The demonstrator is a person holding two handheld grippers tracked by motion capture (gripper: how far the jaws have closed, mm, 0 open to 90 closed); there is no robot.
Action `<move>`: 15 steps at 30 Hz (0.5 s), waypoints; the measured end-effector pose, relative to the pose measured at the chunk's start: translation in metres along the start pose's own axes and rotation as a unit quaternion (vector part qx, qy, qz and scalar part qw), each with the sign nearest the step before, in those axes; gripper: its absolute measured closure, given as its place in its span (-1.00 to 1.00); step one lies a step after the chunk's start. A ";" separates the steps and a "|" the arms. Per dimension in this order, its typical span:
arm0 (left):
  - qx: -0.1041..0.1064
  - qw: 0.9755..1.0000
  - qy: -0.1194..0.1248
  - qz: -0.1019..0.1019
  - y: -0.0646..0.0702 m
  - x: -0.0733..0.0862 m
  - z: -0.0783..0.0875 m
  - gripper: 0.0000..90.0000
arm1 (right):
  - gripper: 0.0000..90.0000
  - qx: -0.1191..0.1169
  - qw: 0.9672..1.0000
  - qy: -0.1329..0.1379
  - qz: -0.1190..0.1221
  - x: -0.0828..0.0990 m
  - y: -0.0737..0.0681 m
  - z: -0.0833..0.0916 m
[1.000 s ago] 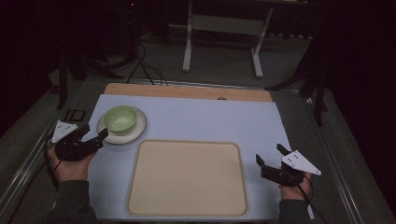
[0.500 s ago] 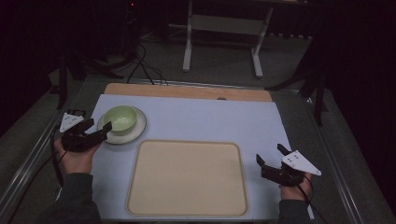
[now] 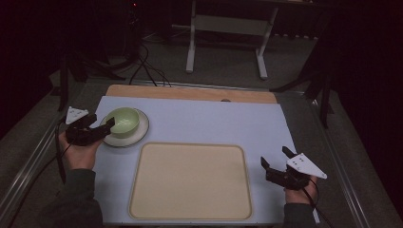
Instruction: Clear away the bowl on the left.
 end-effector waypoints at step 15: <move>-0.013 0.999 -0.032 -0.004 -0.006 0.007 -0.025 -0.31 | -0.69 0.000 1.000 0.002 0.001 0.000 0.000 0.000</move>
Point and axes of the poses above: each handheld gripper's, and its own axes: z roughly backward along the jaws, x roughly out of its underside, y roughly to its right, the point moved 6 cm from there along -z, roughly forward along the jaws, and after that the axes turned 4 degrees about -z, right-handed, at the moved point
